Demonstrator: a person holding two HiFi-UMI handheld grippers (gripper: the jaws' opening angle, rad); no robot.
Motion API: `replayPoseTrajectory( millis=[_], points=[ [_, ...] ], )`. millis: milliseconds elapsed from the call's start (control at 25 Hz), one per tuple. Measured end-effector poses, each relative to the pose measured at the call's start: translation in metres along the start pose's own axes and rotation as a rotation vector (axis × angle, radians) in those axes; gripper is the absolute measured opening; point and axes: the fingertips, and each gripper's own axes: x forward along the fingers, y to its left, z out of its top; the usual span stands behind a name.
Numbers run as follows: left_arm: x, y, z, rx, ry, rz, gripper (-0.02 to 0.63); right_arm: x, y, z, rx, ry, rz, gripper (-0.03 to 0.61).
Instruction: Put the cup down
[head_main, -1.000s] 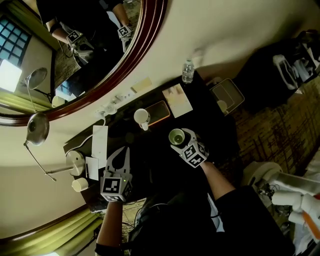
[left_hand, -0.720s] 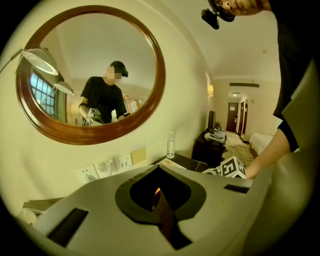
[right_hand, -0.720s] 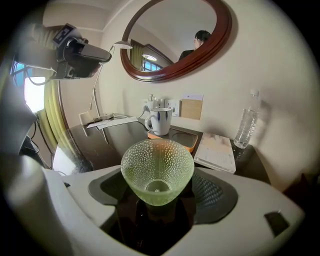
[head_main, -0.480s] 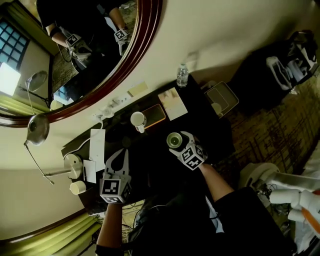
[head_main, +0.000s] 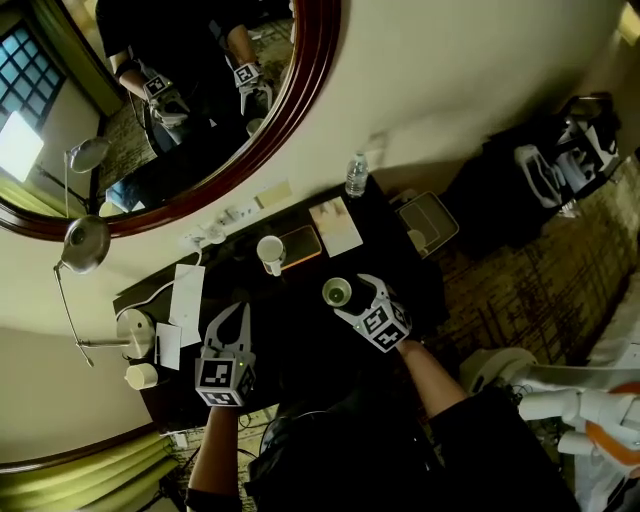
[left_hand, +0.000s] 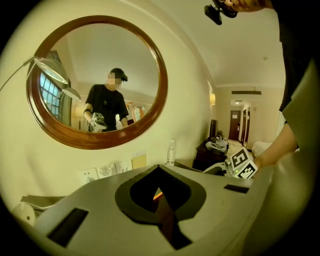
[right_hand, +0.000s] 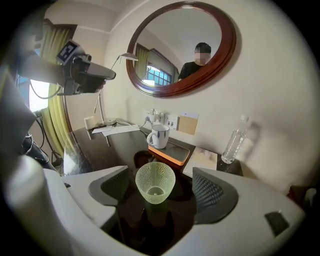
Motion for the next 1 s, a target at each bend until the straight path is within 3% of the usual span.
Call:
replayPoseTrajectory(
  millis=[320, 600, 640, 760, 1000],
  points=[
    [-0.006, 0.0, 0.006, -0.029, -0.042, 0.025, -0.014, -0.051, -0.017, 0.047, 0.113, -0.108, -0.04, 0.351],
    [-0.011, 0.005, 0.005, -0.056, -0.069, 0.056, -0.014, -0.094, -0.054, 0.055, 0.283, -0.167, -0.163, 0.028],
    [-0.012, 0.006, 0.004, -0.061, -0.068, 0.061, -0.014, -0.099, -0.057, 0.056, 0.313, -0.177, -0.167, 0.011],
    [-0.017, 0.005, 0.001, -0.075, -0.062, 0.07, -0.014, -0.108, -0.06, 0.054, 0.364, -0.192, -0.154, 0.011],
    [-0.019, 0.006, -0.005, -0.104, -0.068, 0.081, -0.014, -0.115, -0.058, 0.054, 0.367, -0.196, -0.123, 0.011]
  ],
)
